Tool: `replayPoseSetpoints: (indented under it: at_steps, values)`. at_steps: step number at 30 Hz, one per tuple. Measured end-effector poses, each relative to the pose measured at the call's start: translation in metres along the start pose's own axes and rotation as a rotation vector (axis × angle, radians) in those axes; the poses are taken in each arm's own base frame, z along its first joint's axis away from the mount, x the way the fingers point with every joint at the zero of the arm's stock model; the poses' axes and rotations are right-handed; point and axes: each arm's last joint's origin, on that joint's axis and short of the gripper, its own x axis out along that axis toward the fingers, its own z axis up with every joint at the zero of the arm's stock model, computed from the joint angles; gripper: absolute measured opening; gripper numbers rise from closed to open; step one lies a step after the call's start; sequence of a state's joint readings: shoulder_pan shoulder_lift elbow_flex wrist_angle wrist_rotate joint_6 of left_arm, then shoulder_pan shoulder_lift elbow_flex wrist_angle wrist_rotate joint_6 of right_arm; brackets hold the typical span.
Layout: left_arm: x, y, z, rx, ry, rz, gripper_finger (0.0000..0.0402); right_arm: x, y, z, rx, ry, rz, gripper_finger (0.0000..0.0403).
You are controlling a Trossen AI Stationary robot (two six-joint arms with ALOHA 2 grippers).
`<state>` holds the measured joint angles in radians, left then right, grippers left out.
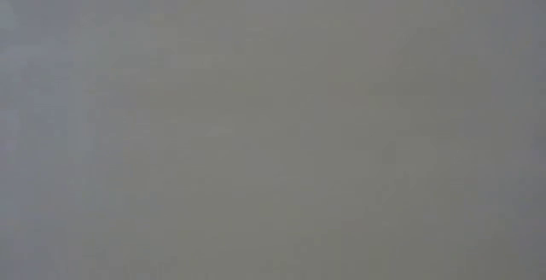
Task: Pick and place Granola Bars by type
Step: Put the yellow granola bar into the transparent bin
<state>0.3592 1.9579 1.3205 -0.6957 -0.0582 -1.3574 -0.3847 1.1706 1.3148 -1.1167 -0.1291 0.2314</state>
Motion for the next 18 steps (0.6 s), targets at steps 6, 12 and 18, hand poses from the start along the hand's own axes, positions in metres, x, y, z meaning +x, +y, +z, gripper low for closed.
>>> replayPoseSetpoints:
  at_steps: [6,12,18]
  values:
    - [-0.0006,-0.0013,0.0003,0.003,0.002,-0.002,0.0147,0.0000,0.0000,0.0000,0.000,0.000,0.000,0.0009]
    - [-0.0013,-0.0043,0.0003,0.002,0.012,-0.025,0.0147,0.0000,0.0000,0.0000,0.000,0.000,0.000,0.0009]
    - [-0.0024,-0.0056,0.0005,0.002,0.013,-0.027,0.0147,0.0000,0.0000,0.0001,0.000,-0.001,0.000,0.0009]
